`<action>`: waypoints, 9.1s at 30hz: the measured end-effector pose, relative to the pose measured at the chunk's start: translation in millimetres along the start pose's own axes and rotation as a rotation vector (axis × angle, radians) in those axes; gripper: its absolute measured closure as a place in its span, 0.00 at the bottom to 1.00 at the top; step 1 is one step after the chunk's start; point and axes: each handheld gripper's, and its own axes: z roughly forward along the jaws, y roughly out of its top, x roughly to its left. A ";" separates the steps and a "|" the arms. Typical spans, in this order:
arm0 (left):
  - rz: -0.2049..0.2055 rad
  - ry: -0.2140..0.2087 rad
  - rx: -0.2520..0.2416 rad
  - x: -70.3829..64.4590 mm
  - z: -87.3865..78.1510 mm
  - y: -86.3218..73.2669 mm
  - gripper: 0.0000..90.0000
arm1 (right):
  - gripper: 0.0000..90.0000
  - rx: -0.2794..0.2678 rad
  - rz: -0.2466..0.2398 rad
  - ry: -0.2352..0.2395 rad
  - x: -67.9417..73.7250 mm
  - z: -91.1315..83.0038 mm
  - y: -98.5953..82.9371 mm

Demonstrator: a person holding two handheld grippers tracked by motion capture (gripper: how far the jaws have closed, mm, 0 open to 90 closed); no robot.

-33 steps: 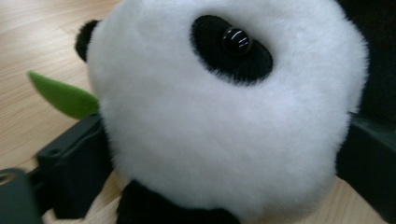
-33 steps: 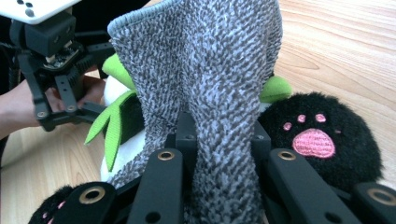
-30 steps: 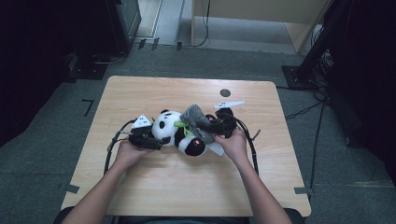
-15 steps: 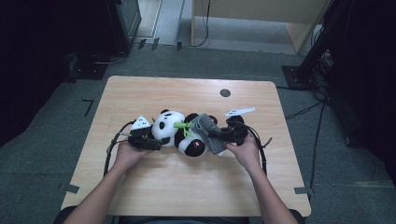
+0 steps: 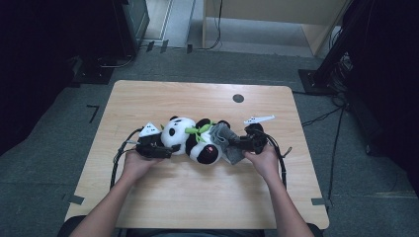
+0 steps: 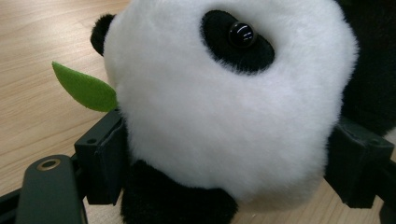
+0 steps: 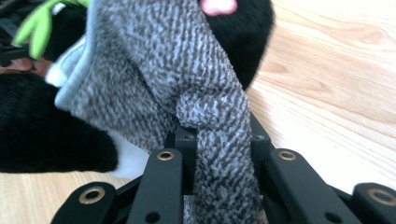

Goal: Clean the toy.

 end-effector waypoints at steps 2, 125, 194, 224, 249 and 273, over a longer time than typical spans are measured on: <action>-0.003 0.000 -0.001 -0.2 -0.1 -0.2 0.17 | 0.84 0.008 0.010 -0.015 -2.9 -1.2 -1.4; -0.079 0.027 0.058 -4.9 -1.9 9.2 0.27 | 0.82 -0.102 -0.091 0.109 88.3 -38.9 32.1; -0.077 0.027 0.062 -6.5 -1.3 6.3 0.27 | 0.84 -0.010 -0.125 0.032 86.7 -17.6 25.5; -0.089 -0.001 0.052 -8.8 -9.8 7.7 0.40 | 0.85 -0.046 0.035 -0.023 9.4 -16.9 -4.1; -0.108 -0.055 0.012 -22.2 -19.8 7.0 0.24 | 0.86 -0.149 -0.020 -0.037 12.5 -2.4 32.2; 0.050 -0.126 -0.118 13.6 -16.3 20.3 0.21 | 0.86 -0.146 0.059 -0.007 -31.7 21.6 40.6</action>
